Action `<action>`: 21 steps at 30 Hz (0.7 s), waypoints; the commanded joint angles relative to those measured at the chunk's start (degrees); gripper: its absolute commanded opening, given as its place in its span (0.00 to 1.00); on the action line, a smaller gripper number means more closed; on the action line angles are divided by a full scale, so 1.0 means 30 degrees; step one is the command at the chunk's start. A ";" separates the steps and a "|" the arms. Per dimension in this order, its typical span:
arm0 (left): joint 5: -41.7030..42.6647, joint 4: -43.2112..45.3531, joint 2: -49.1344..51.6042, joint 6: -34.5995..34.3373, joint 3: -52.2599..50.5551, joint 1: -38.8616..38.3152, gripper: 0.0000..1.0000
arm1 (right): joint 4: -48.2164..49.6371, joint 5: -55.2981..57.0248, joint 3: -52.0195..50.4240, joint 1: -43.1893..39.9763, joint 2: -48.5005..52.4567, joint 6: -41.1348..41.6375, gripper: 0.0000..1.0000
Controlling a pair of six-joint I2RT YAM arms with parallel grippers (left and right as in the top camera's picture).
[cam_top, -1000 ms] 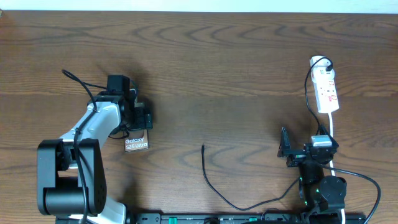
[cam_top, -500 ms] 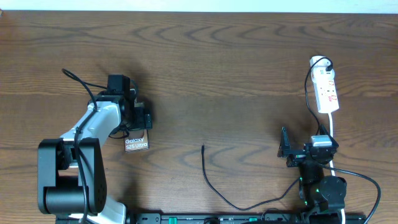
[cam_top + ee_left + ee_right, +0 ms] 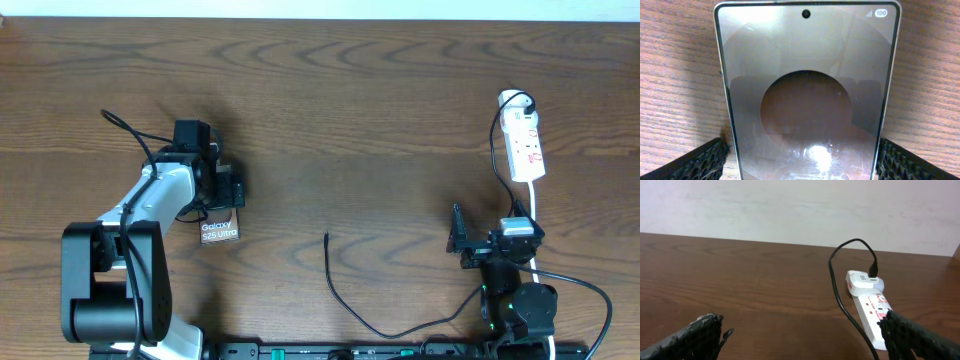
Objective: Plug charger to phone and switch on socket
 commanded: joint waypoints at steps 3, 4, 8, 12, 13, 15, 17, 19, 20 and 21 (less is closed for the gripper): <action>0.0678 -0.0211 0.1501 -0.0117 -0.1013 0.0131 0.94 | -0.0066 0.0153 -0.0022 -0.0131 -0.0102 -0.0226 0.99; 0.0670 -0.0211 0.1501 -0.0117 -0.1013 0.0131 0.94 | -0.0066 0.0153 -0.0022 -0.0131 -0.0102 -0.0226 0.99; 0.0335 -0.0211 0.1508 -0.0117 -0.1013 0.0131 0.94 | -0.0066 0.0153 -0.0022 -0.0131 -0.0102 -0.0226 0.99; 0.0328 -0.0219 0.1508 -0.0117 -0.1020 0.0131 0.94 | -0.0066 0.0153 -0.0022 -0.0131 -0.0102 -0.0233 0.99; 0.0328 -0.0219 0.1508 -0.0117 -0.1020 0.0124 0.94 | -0.0066 0.0153 -0.0022 -0.0131 -0.0102 -0.0226 0.99; 0.0335 -0.0219 0.1508 -0.0124 -0.1035 0.0124 0.94 | -0.0066 0.0153 -0.0022 -0.0131 -0.0102 -0.0233 0.99; 0.0335 -0.0204 0.1508 -0.0189 -0.1107 0.0124 0.94 | -0.0066 0.0153 -0.0022 -0.0131 -0.0102 -0.0226 0.99; 0.0335 -0.0102 0.1508 -0.0197 -0.1253 0.0124 0.94 | -0.0066 0.0153 -0.0022 -0.0131 -0.0102 -0.0226 0.99; 0.0335 -0.0044 0.1508 -0.0204 -0.1304 0.0124 0.94 | -0.0066 0.0153 -0.0022 -0.0131 -0.0102 -0.0233 0.99; 0.0342 0.0022 0.1508 -0.0211 -0.1355 0.0124 0.94 | -0.0066 0.0153 -0.0022 -0.0131 -0.0102 -0.0233 0.99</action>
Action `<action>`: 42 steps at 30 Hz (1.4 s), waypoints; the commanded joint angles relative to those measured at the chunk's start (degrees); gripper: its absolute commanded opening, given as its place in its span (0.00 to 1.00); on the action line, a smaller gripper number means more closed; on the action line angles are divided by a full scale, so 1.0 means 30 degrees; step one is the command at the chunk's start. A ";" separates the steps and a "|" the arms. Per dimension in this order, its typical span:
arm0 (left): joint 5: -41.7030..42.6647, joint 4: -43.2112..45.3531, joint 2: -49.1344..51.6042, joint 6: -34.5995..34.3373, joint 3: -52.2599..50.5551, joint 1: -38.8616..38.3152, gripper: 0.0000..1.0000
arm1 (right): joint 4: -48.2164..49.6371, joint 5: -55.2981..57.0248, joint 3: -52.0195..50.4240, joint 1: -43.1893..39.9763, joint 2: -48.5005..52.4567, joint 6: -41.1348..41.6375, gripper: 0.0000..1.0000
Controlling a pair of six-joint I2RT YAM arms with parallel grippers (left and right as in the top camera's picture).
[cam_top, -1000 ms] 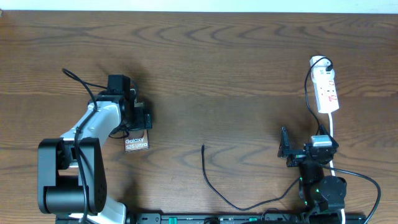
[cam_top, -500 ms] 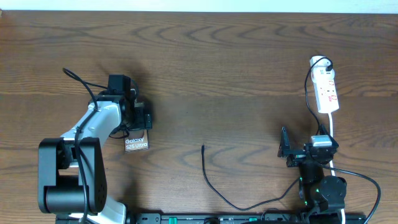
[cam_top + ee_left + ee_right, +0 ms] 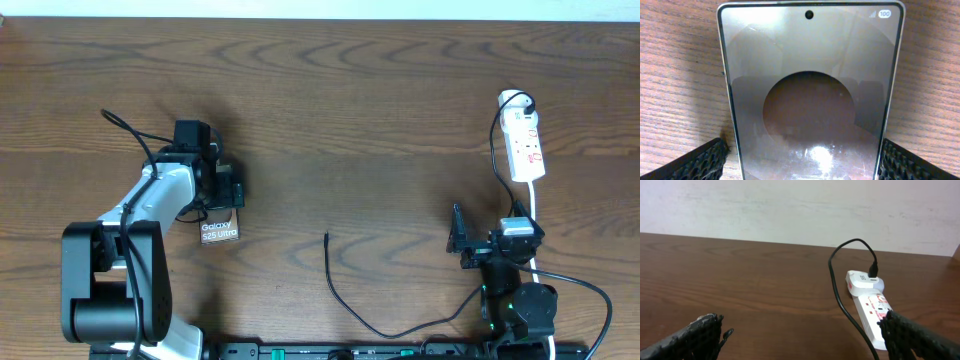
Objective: Plug charger to phone and switch on socket
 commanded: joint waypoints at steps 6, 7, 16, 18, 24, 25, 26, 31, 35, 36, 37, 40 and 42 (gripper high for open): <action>0.0641 0.0138 0.1494 -0.0270 -0.1479 0.0138 0.94 | -0.0066 0.0153 -0.0022 -0.0131 -0.0102 -0.0226 0.99; 0.0729 0.0138 0.1494 -0.0262 -0.1479 0.0138 0.94 | -0.0066 0.0153 -0.0022 -0.0131 -0.0102 -0.0226 0.99; 0.1093 0.0138 0.1494 -0.0262 -0.1479 0.0138 0.94 | -0.0066 0.0153 -0.0022 -0.0131 -0.0102 -0.0226 0.99; 0.1217 0.0138 0.1494 -0.0262 -0.1479 0.0138 0.94 | -0.0066 0.0153 -0.0022 -0.0131 -0.0102 -0.0233 0.99; 0.1450 0.0138 0.1494 -0.0255 -0.1479 0.0138 0.78 | -0.0066 0.0153 -0.0022 -0.0131 -0.0102 -0.0226 0.99; 0.1450 0.0138 0.1494 -0.0255 -0.1479 0.0138 0.77 | -0.0066 0.0153 -0.0022 -0.0131 -0.0102 -0.0233 0.99; 0.1450 0.0138 0.1494 -0.0255 -0.1479 0.0138 0.76 | -0.0066 0.0153 -0.0022 -0.0131 -0.0102 -0.0233 0.99; 0.1450 0.0138 0.1494 -0.0255 -0.1479 0.0138 0.75 | -0.0066 0.0153 -0.0022 -0.0131 -0.0102 -0.0233 0.99; 0.1450 0.0138 0.1494 -0.0255 -0.1479 0.0138 0.75 | -0.0066 0.0153 -0.0022 -0.0131 -0.0102 -0.0233 0.99; 0.1450 0.0138 0.1494 -0.0255 -0.1479 0.0138 0.75 | -0.0066 0.0153 -0.0022 -0.0131 -0.0102 -0.0233 0.99; 0.1450 0.0138 0.1494 -0.0255 -0.1479 0.0138 0.75 | -0.0066 0.0153 -0.0022 -0.0131 -0.0102 -0.0233 0.99; 0.1450 0.0138 0.1494 -0.0255 -0.1479 0.0138 0.72 | -0.0066 0.0153 -0.0022 -0.0131 -0.0102 -0.0233 0.99; 0.1450 0.0138 0.1494 -0.0255 -0.1479 0.0138 0.68 | -0.0066 0.0153 -0.0022 -0.0131 -0.0102 -0.0233 0.99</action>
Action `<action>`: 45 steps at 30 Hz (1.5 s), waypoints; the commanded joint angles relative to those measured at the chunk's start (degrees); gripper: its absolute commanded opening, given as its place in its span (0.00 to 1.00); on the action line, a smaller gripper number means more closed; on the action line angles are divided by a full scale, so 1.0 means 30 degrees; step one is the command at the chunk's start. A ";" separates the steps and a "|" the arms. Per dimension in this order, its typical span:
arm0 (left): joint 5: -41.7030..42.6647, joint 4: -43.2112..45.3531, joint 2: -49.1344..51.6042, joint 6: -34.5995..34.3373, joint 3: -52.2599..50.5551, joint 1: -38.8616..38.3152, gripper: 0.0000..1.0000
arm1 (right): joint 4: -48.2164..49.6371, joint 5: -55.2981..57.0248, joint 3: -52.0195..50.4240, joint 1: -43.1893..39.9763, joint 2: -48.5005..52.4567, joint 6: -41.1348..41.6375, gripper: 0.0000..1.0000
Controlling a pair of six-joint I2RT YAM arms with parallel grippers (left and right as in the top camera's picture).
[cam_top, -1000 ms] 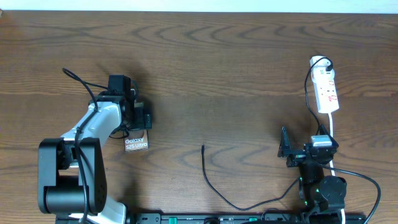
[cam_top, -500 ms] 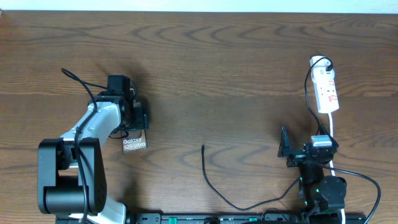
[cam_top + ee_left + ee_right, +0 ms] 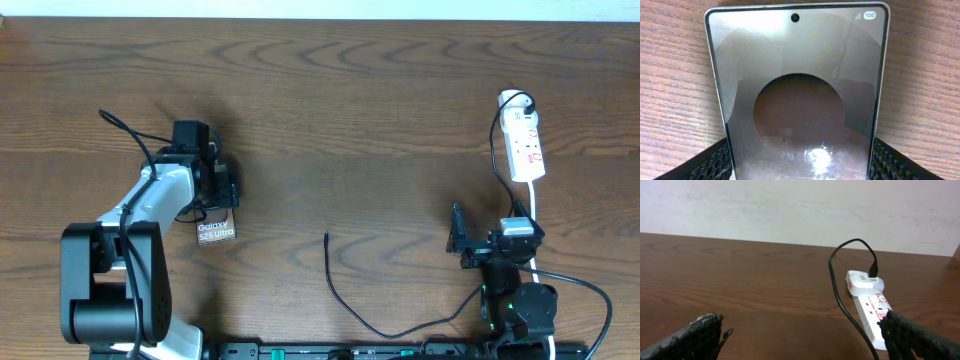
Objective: Plug charger to phone and switch on socket
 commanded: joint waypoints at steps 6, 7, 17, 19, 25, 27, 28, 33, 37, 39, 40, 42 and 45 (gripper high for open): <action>0.1668 -0.0168 0.1530 -0.0248 -0.1341 0.0058 0.38 | -0.0066 0.0153 -0.0022 -0.0131 -0.0102 -0.0226 0.99; 0.1668 -0.0168 0.1530 -0.0248 -0.1341 0.0058 0.31 | -0.0066 0.0153 -0.0022 -0.0131 -0.0102 -0.0226 0.99; 0.1668 -0.0153 0.1523 -0.0240 -0.1341 0.0058 0.07 | -0.0066 0.0153 -0.0022 -0.0131 -0.0102 -0.0233 0.99; 0.1668 -0.0160 0.1523 -0.0240 -0.1341 0.0058 0.07 | -0.0066 0.0153 -0.0022 -0.0131 -0.0102 -0.0233 0.99; 0.1668 -0.0233 0.1523 -0.0240 -0.1115 0.0058 0.07 | -0.0066 0.0153 -0.0022 -0.0131 -0.0102 -0.0233 0.99; 0.1676 -0.0233 0.1523 -0.0240 -0.1020 0.0058 0.07 | -0.0066 0.0153 -0.0022 -0.0131 -0.0102 -0.0233 0.99; 0.1676 -0.0270 0.1515 -0.0240 -0.0969 0.0058 0.07 | -0.0066 0.0153 -0.0022 -0.0131 -0.0102 -0.0233 0.99; 0.1741 -0.0641 0.1515 -0.0240 -0.0481 0.0058 0.07 | -0.0066 0.0153 -0.0022 -0.0131 -0.0102 -0.0226 0.99; 0.1741 -0.1282 0.1413 -0.0233 0.0204 0.0058 0.07 | -0.0066 0.0153 -0.0022 -0.0131 -0.0102 -0.0233 0.99; 0.1741 -0.1690 0.1297 -0.0240 0.0634 0.0058 0.07 | -0.0066 0.0153 -0.0022 -0.0131 -0.0102 -0.0226 0.99; 0.1741 -0.1843 0.1246 -0.0233 0.0809 0.0058 0.07 | -0.0066 0.0153 -0.0022 -0.0131 -0.0102 -0.0233 0.99; 0.1741 -0.2186 0.1078 -0.0240 0.1173 0.0058 0.07 | -0.0066 0.0153 -0.0022 -0.0131 -0.0102 -0.0233 0.99; 0.1807 -0.2681 0.0743 -0.0240 0.1625 0.0058 0.07 | -0.0066 0.0153 -0.0022 -0.0131 -0.0102 -0.0226 0.99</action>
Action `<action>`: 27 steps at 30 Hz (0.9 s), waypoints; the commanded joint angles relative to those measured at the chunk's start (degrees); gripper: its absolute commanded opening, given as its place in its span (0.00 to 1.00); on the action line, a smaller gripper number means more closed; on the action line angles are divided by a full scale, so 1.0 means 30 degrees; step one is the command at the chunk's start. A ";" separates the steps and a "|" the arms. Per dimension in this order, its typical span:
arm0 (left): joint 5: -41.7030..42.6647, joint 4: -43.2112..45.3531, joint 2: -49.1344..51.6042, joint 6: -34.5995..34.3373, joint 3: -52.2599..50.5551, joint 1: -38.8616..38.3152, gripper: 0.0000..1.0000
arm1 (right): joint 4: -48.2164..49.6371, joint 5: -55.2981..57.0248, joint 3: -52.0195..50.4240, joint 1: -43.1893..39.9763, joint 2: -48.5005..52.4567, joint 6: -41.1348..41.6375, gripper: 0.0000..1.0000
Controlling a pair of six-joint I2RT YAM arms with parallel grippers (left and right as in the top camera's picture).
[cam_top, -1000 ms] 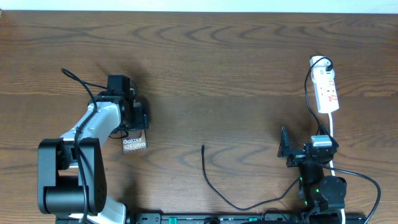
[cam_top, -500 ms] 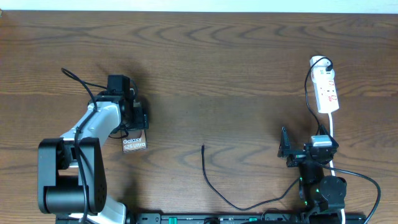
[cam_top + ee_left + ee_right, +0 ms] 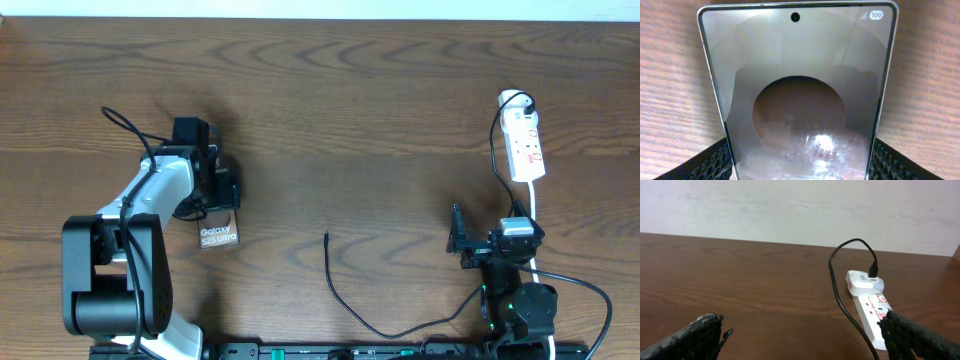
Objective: Plug charger to phone and switch on socket
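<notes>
The phone (image 3: pixel 799 90), its screen reading "Galaxy S25 Ultra", fills the left wrist view. It sits at the table's left (image 3: pixel 219 237). My left gripper (image 3: pixel 800 162) is shut on its lower end, with one finger against each long edge. The wood behind the phone is blurred. The black charger cable's free plug (image 3: pixel 327 237) lies mid-table, apart from the phone. The white power strip (image 3: pixel 526 145) lies at the right, with the adapter (image 3: pixel 866 281) plugged in. My right gripper (image 3: pixel 805 337) stands open near the strip, holding nothing.
The cable (image 3: pixel 365 322) loops along the front edge toward the right arm's base. It then runs up as a black lead (image 3: pixel 840 300) to the adapter. The wooden table (image 3: pixel 350 120) stretches between phone and strip. A pale wall (image 3: pixel 790 205) stands behind it.
The phone has shifted slightly toward the front of the table in my left gripper. The wood behind it now looks blurred. The right arm and cable have not moved.
At first my left fingers flanked the phone's lower end on the table, and the same held a moment later. Then the fingers pressed against its edges and the phone had turned slightly. Now it sits a little nearer the front, still gripped. The right gripper stayed open throughout.
</notes>
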 commanded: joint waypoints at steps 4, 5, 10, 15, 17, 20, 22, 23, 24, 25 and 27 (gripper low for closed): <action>0.0962 -0.0729 -0.0248 -0.0233 0.0794 0.0022 0.07 | -0.0066 0.0153 -0.0022 -0.0131 -0.0102 -0.0226 0.99; 0.0962 -0.0809 -0.0372 -0.0233 0.0852 0.0022 0.07 | -0.0066 0.0153 -0.0022 -0.0131 -0.0102 -0.0226 0.99; 0.1064 -0.1107 -0.0918 -0.0233 0.0925 0.0022 0.07 | -0.0066 0.0153 -0.0022 -0.0131 -0.0102 -0.0226 0.99; 0.3089 -0.1450 -0.1158 -0.0233 0.1304 0.0029 0.07 | -0.0066 0.0153 -0.0022 -0.0131 -0.0102 -0.0233 0.99; 0.3439 -0.1435 -0.1158 -0.0233 0.1508 0.0029 0.07 | -0.0066 0.0153 -0.0022 -0.0131 -0.0102 -0.0233 0.99; 0.3213 -0.1464 -0.1158 -0.0219 0.1508 0.0029 0.07 | -0.0066 0.0153 -0.0022 -0.0131 -0.0102 -0.0226 0.99; 0.2390 -0.1508 -0.1158 -0.0226 0.1508 0.0022 0.07 | -0.0066 0.0153 -0.0022 -0.0131 -0.0102 -0.0226 0.99; 0.1909 -0.1515 -0.1151 -0.0226 0.1501 0.0022 0.07 | -0.0066 0.0153 -0.0022 -0.0131 -0.0102 -0.0226 0.99; 0.1384 -0.1508 -0.1151 -0.0226 0.1472 0.0029 0.07 | -0.0066 0.0153 -0.0022 -0.0131 -0.0102 -0.0233 0.99; 0.0801 -0.1508 -0.1144 -0.0219 0.1457 0.0029 0.07 | -0.0066 0.0153 -0.0022 -0.0131 -0.0102 -0.0233 0.99; -0.0758 -0.1494 -0.0998 -0.0226 0.1413 0.0022 0.07 | -0.0066 0.0153 -0.0022 -0.0131 -0.0102 -0.0226 0.99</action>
